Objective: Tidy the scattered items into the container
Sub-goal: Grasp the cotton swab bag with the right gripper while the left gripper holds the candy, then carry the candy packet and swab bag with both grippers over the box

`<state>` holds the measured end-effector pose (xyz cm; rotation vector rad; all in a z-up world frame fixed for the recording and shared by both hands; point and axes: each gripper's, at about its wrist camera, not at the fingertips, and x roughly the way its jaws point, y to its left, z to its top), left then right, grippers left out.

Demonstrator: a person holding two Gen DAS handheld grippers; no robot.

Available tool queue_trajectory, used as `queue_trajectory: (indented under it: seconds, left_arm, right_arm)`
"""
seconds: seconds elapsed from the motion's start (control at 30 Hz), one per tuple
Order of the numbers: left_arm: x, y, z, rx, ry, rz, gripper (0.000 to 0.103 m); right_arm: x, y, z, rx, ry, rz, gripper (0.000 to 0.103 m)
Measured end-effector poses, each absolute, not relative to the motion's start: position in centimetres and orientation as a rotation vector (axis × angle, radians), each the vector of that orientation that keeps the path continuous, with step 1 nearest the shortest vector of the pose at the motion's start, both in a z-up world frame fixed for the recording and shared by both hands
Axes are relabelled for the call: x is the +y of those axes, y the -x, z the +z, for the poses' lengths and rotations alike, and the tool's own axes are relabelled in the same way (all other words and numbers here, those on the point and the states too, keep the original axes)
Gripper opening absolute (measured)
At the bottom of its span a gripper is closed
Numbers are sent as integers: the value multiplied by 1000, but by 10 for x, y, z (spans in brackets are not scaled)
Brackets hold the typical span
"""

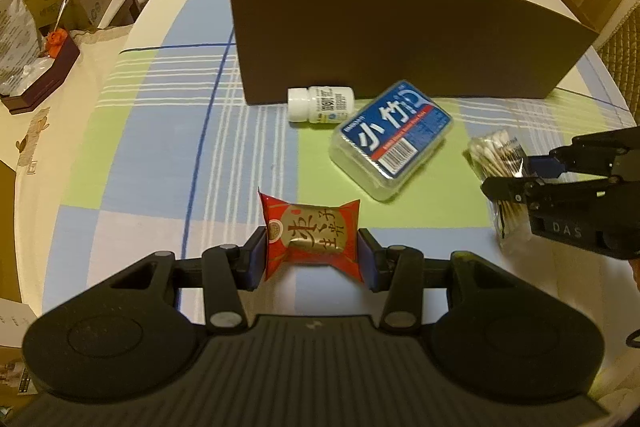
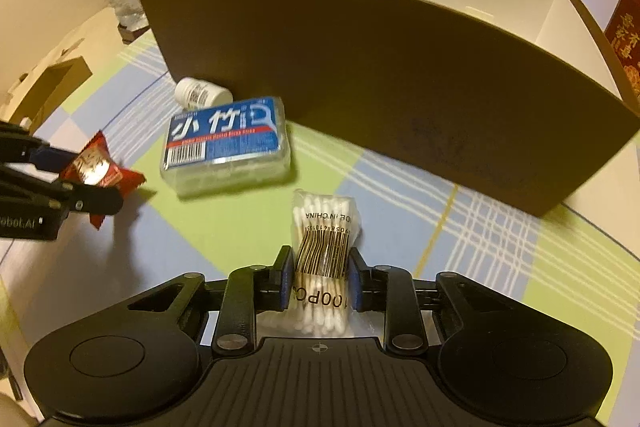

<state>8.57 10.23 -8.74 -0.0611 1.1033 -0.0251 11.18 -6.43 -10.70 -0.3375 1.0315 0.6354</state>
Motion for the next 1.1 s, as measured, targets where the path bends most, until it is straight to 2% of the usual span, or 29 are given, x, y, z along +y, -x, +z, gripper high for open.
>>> queue_trajectory:
  seconds: [0.57,1.1]
  left_arm:
    - [80,-76,-73,1075,54,-84,41]
    - [69,-78,-49,1039,15,-130,41]
  right_arm:
    - [-117,-84,-93,1130,240,678,25]
    - [-183,-104,-63,1081,102,516,25]
